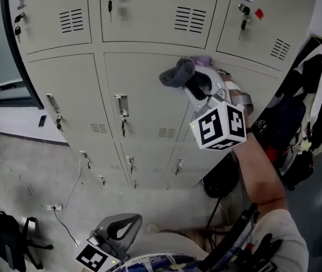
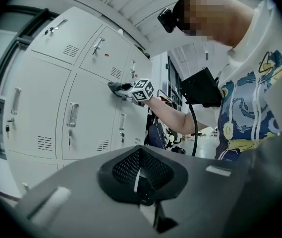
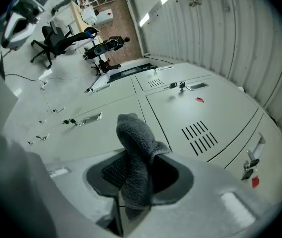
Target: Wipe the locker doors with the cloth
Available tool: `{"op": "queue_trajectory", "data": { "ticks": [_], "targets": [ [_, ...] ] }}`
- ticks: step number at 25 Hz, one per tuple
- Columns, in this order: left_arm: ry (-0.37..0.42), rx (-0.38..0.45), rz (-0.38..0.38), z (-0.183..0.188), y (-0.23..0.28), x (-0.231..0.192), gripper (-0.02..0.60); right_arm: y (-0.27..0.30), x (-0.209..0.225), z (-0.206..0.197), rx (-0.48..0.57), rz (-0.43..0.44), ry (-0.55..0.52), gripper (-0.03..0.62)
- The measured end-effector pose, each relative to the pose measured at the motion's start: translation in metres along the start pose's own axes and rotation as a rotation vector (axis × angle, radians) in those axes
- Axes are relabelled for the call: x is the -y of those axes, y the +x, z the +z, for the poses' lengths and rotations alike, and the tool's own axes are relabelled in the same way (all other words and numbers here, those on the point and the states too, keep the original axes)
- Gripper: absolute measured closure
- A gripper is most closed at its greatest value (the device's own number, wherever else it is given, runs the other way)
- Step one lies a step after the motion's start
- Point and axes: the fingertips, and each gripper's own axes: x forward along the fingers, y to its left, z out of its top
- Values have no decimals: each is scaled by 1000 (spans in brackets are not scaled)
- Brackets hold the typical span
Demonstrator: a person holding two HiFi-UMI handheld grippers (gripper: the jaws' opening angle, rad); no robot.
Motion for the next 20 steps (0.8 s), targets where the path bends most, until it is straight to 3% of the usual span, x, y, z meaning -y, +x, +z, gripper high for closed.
{"op": "queue_trajectory", "data": {
  "ticks": [8, 20],
  "targets": [
    [-10, 8, 65, 9, 36, -33, 580, 14, -26, -21, -3, 22, 18, 482],
    [-16, -10, 63, 11, 53, -58, 580, 21, -164, -69, -86, 243, 129, 482]
  ]
}}
